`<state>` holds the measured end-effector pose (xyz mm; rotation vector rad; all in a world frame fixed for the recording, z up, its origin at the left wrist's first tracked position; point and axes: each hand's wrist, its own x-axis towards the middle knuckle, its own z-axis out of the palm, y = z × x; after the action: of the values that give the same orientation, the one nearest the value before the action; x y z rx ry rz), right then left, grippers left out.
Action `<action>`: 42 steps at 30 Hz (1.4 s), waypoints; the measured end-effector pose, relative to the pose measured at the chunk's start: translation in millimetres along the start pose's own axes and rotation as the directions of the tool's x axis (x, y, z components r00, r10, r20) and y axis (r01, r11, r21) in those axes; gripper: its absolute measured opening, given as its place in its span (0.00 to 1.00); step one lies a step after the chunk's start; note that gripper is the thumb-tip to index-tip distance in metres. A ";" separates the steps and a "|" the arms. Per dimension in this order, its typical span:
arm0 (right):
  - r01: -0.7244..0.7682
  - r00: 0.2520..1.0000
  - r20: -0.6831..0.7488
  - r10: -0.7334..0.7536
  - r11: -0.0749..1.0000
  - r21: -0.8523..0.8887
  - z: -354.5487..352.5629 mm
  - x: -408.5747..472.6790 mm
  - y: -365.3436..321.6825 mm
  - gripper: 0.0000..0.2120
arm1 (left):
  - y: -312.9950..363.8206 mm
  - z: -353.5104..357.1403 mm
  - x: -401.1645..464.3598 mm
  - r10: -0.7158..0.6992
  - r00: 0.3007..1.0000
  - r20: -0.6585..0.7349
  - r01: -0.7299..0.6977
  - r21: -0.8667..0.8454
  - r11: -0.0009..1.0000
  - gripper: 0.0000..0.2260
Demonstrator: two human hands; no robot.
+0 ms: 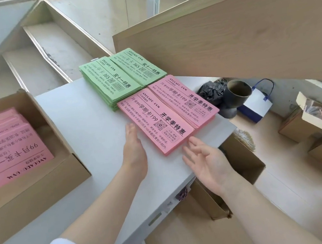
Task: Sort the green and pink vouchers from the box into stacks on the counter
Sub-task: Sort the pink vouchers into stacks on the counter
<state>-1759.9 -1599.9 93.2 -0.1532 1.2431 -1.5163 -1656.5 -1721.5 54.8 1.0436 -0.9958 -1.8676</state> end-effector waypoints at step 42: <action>0.587 0.637 0.770 0.046 -0.675 -0.446 361.5 59.1 117.8 0.15 | 221.0 -353.8 -46.0 0.297 0.926 0.231 -0.154 0.953 -0.262 0.16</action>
<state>-1465.5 -1844.3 134.0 -2.5378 1.8577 0.0343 -1269.7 -1862.5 135.9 1.5150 -2.5882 -0.1561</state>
